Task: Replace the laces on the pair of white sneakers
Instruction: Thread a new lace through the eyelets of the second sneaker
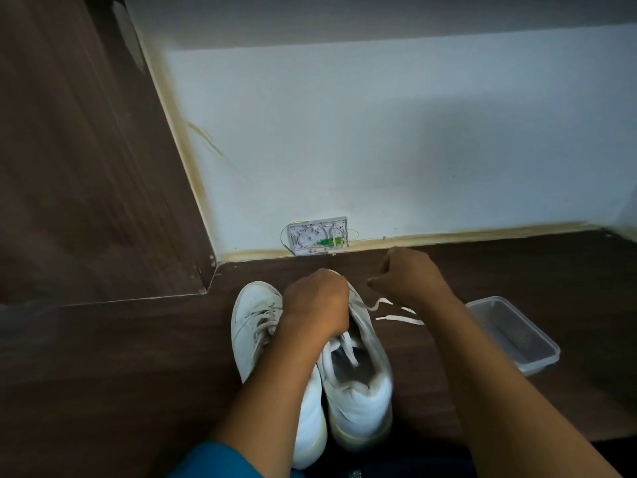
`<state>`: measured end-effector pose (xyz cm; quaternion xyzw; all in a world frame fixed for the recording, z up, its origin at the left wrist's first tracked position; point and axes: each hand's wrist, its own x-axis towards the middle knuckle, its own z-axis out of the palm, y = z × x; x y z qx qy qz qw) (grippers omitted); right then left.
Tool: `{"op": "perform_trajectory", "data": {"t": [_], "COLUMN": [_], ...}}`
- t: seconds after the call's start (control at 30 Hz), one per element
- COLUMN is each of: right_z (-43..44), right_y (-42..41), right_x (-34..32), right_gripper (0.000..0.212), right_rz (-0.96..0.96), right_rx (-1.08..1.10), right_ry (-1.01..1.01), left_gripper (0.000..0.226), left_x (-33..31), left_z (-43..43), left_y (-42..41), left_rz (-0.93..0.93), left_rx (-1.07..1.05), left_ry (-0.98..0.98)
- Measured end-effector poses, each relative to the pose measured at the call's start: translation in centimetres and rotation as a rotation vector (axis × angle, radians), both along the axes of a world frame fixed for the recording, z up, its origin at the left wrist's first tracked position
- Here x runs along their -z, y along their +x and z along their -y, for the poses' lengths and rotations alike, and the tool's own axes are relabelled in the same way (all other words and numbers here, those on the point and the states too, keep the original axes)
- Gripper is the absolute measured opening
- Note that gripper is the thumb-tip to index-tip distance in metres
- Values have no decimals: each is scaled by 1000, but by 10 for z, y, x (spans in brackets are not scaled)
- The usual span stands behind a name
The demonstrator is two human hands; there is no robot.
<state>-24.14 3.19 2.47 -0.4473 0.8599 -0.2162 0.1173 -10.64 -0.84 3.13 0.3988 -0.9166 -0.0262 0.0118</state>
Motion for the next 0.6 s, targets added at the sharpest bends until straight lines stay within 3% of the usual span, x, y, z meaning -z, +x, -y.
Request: {"op": "perform_trajectory", "data": {"t": [0.07,0.17,0.27,0.33,0.47,0.6], "right_z": [-1,-2,-3,-6,-10,-6], "right_y": [2,4,4,8,25,23], "right_x": [-2,-3,-8,-12,-15,-16], "right_gripper": [11,15,12,16,9,13], "right_rz": [58,308,541,619,667,692], "right_rx": [-58,-108,-199,-324,-550,-440], "right_ry": [-44,-191,-284,-212,-112,-300], "left_gripper": [19,14,28,30,38,33], "left_x": [0,-9,-22,-30,-32,-35], "left_z": [2,16,21,22,22,20], "left_y": [-1,5,17,19,15,13], "left_rz": [-37,-233,-659,-919,-1068,-1212], "left_rx": [16,-2,-74,-47,70,145], "left_ry": [10,239,627,781,774,795]}}
